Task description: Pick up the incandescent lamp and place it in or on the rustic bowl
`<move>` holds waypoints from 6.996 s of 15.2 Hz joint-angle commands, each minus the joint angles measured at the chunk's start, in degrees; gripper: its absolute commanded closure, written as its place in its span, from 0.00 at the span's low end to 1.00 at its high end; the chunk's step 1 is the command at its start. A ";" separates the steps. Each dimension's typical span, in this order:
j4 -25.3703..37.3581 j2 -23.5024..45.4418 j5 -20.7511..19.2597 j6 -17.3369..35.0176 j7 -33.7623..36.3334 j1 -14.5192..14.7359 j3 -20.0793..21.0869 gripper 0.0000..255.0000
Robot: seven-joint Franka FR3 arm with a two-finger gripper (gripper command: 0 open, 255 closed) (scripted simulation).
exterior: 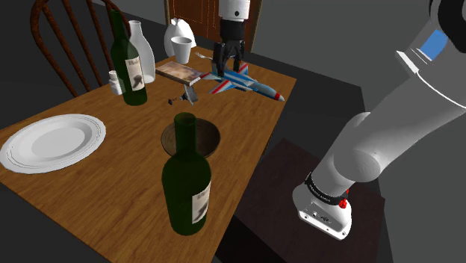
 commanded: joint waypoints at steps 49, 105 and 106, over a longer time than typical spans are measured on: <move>33.46 36.12 -0.85 -3.73 -1.66 2.03 -1.25 1.00; 66.14 47.98 -3.17 -28.44 23.25 7.41 -4.44 1.00; 67.83 48.53 -3.14 -29.59 23.26 7.34 -4.43 1.00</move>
